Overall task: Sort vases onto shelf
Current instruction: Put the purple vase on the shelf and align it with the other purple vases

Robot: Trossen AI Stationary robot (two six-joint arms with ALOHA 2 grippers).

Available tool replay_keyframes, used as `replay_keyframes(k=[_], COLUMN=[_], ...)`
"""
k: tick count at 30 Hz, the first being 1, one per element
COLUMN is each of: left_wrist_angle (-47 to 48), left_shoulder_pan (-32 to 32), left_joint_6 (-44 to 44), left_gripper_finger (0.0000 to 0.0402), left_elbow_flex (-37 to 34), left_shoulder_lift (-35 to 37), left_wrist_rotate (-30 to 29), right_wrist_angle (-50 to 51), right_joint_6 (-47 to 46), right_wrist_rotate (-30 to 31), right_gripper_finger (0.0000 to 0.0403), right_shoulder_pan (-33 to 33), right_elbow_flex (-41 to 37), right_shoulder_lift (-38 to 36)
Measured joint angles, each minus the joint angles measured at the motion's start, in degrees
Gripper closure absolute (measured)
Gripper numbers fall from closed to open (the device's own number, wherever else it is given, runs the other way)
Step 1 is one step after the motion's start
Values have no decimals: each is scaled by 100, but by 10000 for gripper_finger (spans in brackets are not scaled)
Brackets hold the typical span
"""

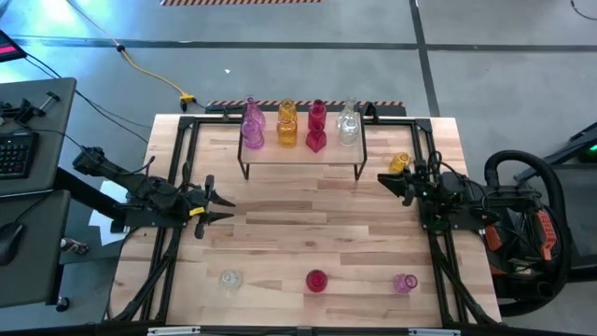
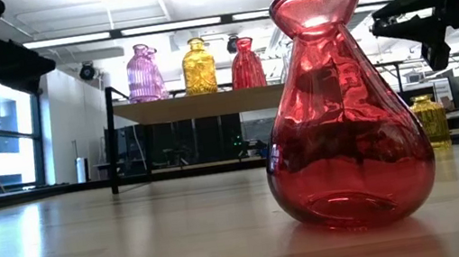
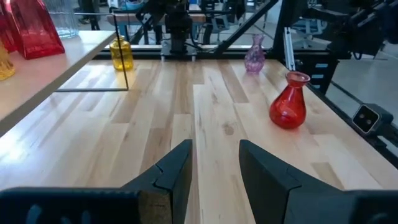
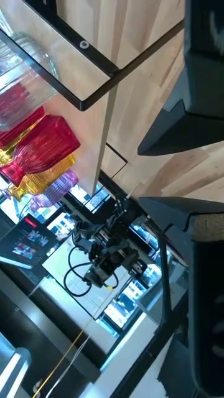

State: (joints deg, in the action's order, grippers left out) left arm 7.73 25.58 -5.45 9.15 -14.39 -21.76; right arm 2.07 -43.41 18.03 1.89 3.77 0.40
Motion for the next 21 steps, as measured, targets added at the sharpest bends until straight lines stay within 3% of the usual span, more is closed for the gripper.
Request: replay_keyframes(k=[3, 11, 15, 21], left_wrist_angle=[-24, -222, -331, -479], left_shoulder_pan=[0, -7, -7, -7], left_joint_6=[-199, -1083, -700, -980], left_gripper_finger=[280, 280, 280, 280], left_elbow_flex=[0, 1, 2, 4], left_shoulder_lift=[0, 0, -2, 0], left_wrist_rotate=[-2, -496, -704, -814], right_wrist_angle=[0, -19, -255, -305], right_joint_6=[-77, -1840, -2096, -2213], right_wrist_rotate=[-1, 41, -25, 563], right_gripper_finger=[304, 304, 304, 304], right_shoulder_pan=[0, -2, 0, 0], right_elbow_flex=[0, 0, 0, 0], right_shoulder_lift=[-1, -1, -2, -2])
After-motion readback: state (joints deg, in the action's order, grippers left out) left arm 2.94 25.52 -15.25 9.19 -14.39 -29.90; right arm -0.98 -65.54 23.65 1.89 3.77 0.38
